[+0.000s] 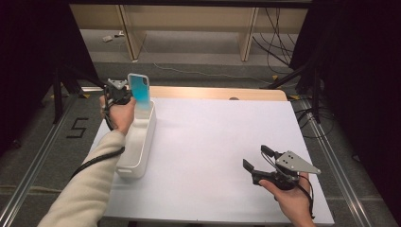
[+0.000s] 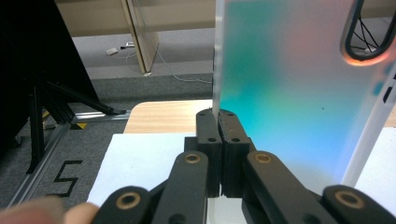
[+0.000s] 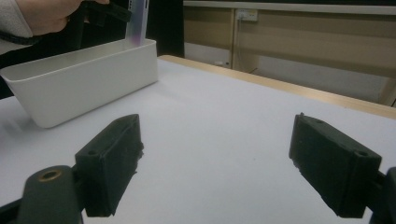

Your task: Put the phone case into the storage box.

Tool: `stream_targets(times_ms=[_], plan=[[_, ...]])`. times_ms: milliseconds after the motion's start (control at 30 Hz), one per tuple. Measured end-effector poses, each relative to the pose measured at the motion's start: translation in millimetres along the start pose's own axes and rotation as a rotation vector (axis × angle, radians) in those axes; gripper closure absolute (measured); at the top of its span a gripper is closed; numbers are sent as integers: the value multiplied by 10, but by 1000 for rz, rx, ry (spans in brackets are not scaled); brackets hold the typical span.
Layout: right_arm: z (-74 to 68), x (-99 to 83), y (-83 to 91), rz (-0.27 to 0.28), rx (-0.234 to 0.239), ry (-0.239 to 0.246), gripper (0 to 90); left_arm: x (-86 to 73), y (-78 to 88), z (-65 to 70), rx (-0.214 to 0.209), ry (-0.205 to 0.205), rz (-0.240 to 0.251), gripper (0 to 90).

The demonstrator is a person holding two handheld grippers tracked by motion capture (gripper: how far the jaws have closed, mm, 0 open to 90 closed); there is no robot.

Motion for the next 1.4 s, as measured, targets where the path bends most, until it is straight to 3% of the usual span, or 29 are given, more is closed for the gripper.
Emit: stream_targets(times_ms=[1400], plan=[[8,-7,-15,5,-8,7,181,-167,-117,18,-2,1,-57,885]])
Point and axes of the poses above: each handheld gripper's, and its own axes: y roughly backward along the jaws, x roughly out of its top, z roughly to its right, the point moved 6 cm from there along -y, roughly forward along the jaws, and after that the axes turned 12 degrees about -y, right-handed, at the moved point
